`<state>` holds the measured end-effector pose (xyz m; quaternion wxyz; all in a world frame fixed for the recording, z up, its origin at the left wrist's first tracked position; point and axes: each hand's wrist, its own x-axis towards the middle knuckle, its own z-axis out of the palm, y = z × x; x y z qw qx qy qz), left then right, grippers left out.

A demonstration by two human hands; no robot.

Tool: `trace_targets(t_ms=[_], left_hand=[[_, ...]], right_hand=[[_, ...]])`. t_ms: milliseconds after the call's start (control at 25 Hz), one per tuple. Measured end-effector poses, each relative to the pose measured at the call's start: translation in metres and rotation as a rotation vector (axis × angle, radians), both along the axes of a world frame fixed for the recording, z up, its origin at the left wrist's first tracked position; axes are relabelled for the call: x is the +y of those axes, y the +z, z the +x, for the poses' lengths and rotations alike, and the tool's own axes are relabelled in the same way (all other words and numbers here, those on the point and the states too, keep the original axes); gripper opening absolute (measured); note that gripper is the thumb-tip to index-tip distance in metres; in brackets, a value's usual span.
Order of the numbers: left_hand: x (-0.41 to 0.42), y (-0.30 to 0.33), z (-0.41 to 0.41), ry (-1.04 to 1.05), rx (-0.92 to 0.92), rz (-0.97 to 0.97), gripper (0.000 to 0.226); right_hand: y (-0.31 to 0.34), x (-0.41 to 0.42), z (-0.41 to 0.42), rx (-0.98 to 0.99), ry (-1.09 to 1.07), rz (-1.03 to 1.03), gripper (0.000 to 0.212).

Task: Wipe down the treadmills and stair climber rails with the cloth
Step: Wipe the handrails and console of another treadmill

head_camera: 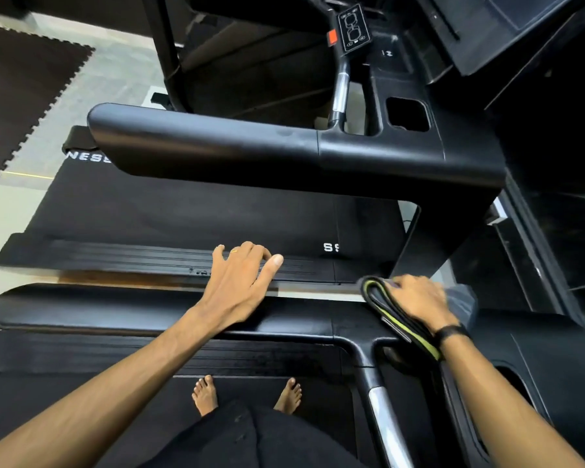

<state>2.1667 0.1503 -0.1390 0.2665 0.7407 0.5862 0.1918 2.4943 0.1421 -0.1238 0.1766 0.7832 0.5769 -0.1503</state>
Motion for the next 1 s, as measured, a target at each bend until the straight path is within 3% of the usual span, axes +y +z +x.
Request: trace_targets(t_ms=[80,160,320,400,480,600,720,800,880,1000], left_hand=[[-0.001,-0.002,-0.003,0.027,0.02,-0.028,0.046],[-0.002,-0.004,-0.003,0.028,0.043,-0.047,0.034],[-0.002,-0.002,0.014,-0.04,0.067,-0.037,0.024],[0.002,0.001,0.028,-0.101,0.078,-0.031,0.025],[0.005,0.005,0.042,-0.171,0.099,-0.029,0.027],[0.011,0.007,0.057,-0.224,0.099,-0.02,0.029],[0.013,0.002,0.066,-0.229,0.079,-0.04,0.027],[0.011,-0.001,0.072,-0.229,0.051,-0.062,0.025],[0.01,-0.005,0.08,-0.253,0.015,-0.07,0.023],[0.01,-0.006,0.097,-0.319,-0.008,-0.083,0.025]], right_hand=[[0.002,-0.023,-0.005,-0.195,-0.017,0.172,0.062],[0.0,-0.035,-0.046,-0.286,-0.013,0.204,0.064],[-0.015,-0.009,-0.125,-0.043,0.176,0.152,0.063],[-0.024,0.018,-0.124,0.178,0.145,-0.008,0.068],[-0.027,0.031,-0.085,0.278,0.03,-0.151,0.076],[-0.015,0.023,0.006,0.106,-0.087,-0.143,0.081],[-0.002,-0.005,0.066,-0.104,-0.205,0.085,0.067],[-0.001,-0.026,0.055,-0.223,-0.242,0.244,0.063],[-0.002,-0.04,0.011,-0.336,-0.216,0.272,0.062],[-0.003,-0.037,-0.067,-0.197,-0.072,0.288,0.053]])
